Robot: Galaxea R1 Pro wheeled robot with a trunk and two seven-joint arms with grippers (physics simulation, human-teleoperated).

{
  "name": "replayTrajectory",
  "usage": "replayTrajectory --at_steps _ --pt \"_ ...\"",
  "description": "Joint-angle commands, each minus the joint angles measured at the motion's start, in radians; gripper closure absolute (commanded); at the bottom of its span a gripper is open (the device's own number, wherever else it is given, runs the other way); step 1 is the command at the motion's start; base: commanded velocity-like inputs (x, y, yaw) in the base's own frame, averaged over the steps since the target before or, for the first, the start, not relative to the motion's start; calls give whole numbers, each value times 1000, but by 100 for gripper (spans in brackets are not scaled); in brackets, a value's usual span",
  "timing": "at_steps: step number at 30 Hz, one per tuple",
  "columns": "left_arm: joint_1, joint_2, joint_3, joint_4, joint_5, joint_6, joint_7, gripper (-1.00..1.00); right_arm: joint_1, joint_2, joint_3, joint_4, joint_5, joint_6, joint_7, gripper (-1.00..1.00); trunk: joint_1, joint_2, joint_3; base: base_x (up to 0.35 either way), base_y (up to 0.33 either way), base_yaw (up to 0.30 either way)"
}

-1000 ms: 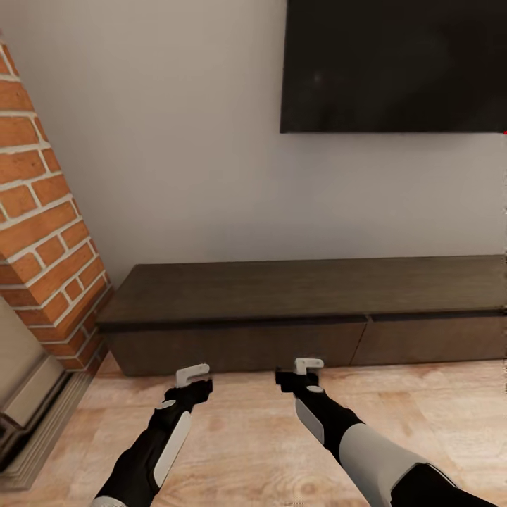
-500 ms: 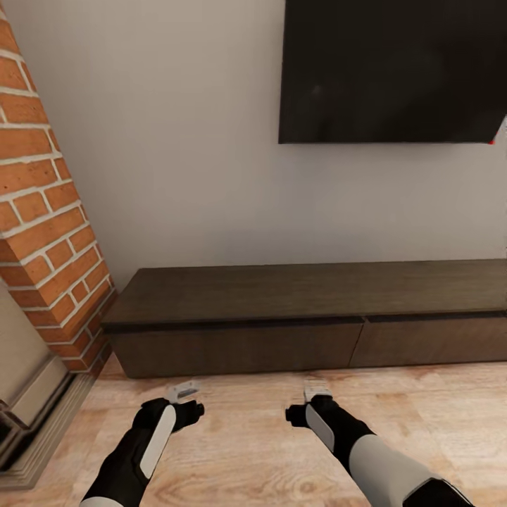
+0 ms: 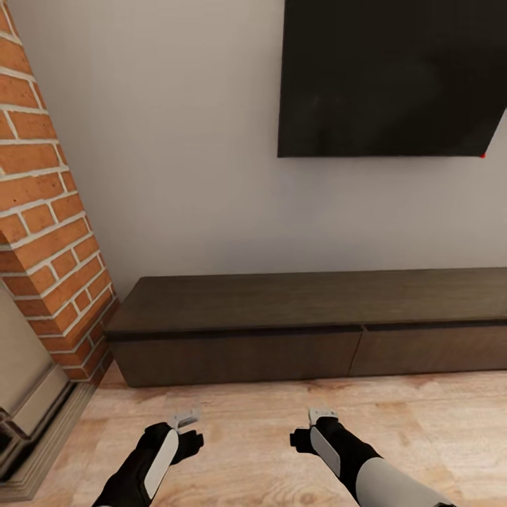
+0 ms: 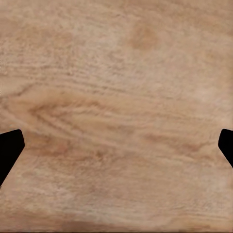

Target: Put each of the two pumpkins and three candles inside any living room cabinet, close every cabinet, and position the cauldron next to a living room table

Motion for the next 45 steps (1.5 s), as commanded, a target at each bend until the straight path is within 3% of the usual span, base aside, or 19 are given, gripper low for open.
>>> replayTrajectory --at_steps 1,7,16,29,45 --pt "0 -1 0 9 0 -2 0 -100 3 -3 -5 0 -2 0 0 -100 -4 7 3 0 0 0" --pt "1 -1 0 57 0 -53 0 -100 27 -31 -27 0 -22 -1 2 -100 -27 49 22 -94 0 0" --pt "2 2 1 149 0 -151 0 -100 57 -37 -30 0 -58 -3 0 -100 -61 112 50 -53 0 0" --pt "1 5 2 175 1 -163 -1 -100 63 -40 -30 3 -60 -11 -1 -100 -111 203 90 -1 0 -19" --pt "1 5 2 176 0 -162 -1 -100 63 -51 -29 7 -61 -30 -2 -100 -173 315 130 0 0 -242"
